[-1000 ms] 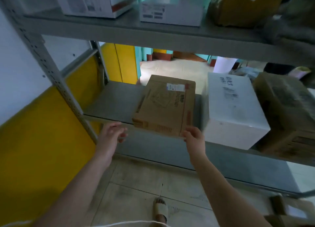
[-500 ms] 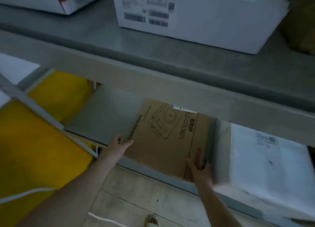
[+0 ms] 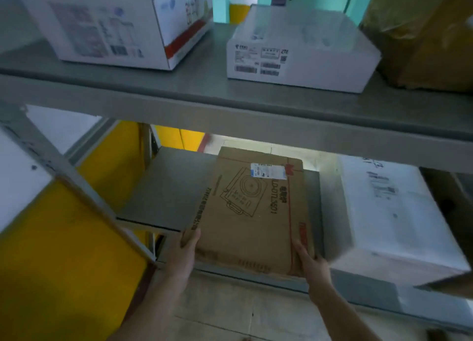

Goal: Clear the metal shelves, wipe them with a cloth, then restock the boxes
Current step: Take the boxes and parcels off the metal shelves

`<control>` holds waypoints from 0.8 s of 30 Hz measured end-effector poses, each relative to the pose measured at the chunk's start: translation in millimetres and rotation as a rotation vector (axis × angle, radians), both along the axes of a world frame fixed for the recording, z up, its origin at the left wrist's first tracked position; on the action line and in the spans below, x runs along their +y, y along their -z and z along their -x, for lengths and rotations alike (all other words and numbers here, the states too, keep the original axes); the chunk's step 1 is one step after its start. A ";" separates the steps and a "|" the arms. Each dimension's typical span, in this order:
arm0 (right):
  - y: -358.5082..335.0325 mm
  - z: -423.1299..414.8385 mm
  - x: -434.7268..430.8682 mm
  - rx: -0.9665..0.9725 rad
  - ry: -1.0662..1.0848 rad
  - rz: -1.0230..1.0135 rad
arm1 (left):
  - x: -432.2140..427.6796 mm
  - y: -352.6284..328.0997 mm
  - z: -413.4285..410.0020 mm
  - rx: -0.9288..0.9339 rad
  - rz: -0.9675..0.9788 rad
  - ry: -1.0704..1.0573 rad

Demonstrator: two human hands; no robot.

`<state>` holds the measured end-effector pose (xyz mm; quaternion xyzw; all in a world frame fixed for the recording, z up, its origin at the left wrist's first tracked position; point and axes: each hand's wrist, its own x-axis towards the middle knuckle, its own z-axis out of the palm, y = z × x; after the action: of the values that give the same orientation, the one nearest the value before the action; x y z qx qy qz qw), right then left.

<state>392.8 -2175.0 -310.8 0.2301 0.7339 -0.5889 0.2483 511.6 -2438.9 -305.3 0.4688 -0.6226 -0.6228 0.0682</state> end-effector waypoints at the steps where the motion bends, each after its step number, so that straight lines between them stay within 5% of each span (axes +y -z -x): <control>1: -8.9 -18.6 -4.0 0.027 0.016 0.020 | -3.3 -4.6 -15.7 0.059 -0.008 -0.023; 8: -68.8 -161.3 -17.4 0.308 0.099 0.085 | -29.5 -33.4 -118.0 0.268 -0.026 -0.066; 15: -109.2 -275.7 8.9 0.355 0.145 0.307 | -11.1 -64.2 -176.5 0.411 -0.133 -0.157; 24: -118.6 -376.3 110.2 0.434 0.601 0.299 | 114.2 -96.0 -196.5 0.457 -0.266 0.117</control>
<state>769.1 -2064.8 -192.2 0.2663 0.5753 -0.7706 -0.0651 708.1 -2324.7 -209.3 0.2840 -0.5299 -0.7917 0.1089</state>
